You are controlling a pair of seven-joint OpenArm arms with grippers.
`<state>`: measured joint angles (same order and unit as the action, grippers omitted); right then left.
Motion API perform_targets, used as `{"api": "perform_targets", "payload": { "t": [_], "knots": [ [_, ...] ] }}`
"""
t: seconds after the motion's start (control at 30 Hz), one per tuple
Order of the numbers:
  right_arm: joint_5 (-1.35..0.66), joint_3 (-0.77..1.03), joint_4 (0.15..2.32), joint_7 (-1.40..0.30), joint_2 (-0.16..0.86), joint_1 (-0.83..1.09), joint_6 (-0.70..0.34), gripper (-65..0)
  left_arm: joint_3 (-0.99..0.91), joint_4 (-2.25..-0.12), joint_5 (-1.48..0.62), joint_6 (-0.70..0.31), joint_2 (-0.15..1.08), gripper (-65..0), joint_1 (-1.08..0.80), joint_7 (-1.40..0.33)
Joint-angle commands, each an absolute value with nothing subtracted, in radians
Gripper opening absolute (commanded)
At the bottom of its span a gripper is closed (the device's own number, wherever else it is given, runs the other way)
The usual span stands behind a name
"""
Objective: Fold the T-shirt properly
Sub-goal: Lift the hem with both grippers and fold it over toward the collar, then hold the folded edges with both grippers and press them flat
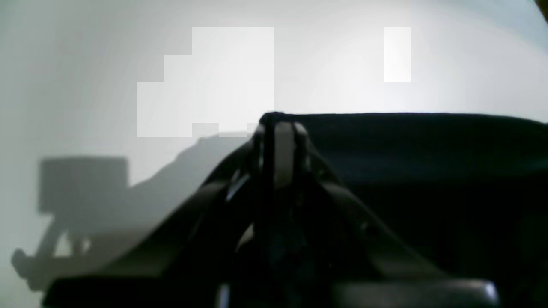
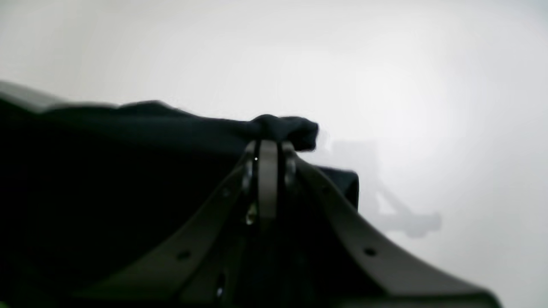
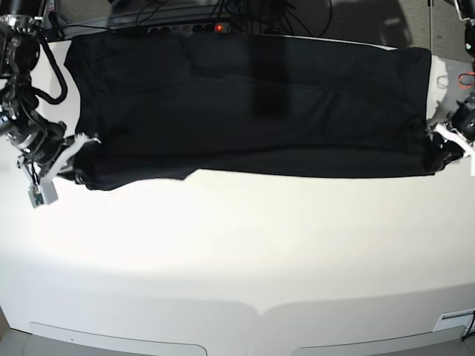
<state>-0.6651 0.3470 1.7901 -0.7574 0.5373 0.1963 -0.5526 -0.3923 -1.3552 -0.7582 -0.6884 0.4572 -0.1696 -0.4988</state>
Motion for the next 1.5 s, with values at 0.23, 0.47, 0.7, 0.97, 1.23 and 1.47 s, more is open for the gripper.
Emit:
{"api": "perform_targets", "payload": {
  "t": [0.23,0.47,0.7,0.97,1.23,1.47],
  "knots": [
    [-0.745,0.46,1.828,-0.735,0.556,0.358,-0.593,-65.0,-0.4,-1.475,-0.778,-0.698,0.485,-65.0,-0.279,-0.508],
    [-0.744,0.479,1.828,-0.702,0.553,0.495,-0.622,-65.0,-0.4,-1.478,-0.775,-0.698,0.485,-65.0,-0.365,-0.508],
    [-0.725,0.479,1.828,-0.693,0.476,0.535,-0.624,-65.0,-0.4,-1.478,-0.689,-0.698,0.482,-65.0,-0.408,-0.504],
    [-0.555,0.479,1.828,-0.707,0.386,0.535,-0.623,-65.0,-0.4,-1.478,-0.563,-0.698,0.48,-65.0,-0.416,-0.501],
    [-0.475,0.479,1.828,-0.737,0.377,0.531,-0.622,-43.2,-0.4,-1.48,-0.551,-0.698,0.499,-35.4,-0.413,-0.484],
    [-0.475,0.479,1.828,-0.669,0.377,0.523,-0.622,-40.3,-0.472,-1.48,-0.731,-0.678,0.558,-33.6,-0.414,-0.528]
  ]
}}
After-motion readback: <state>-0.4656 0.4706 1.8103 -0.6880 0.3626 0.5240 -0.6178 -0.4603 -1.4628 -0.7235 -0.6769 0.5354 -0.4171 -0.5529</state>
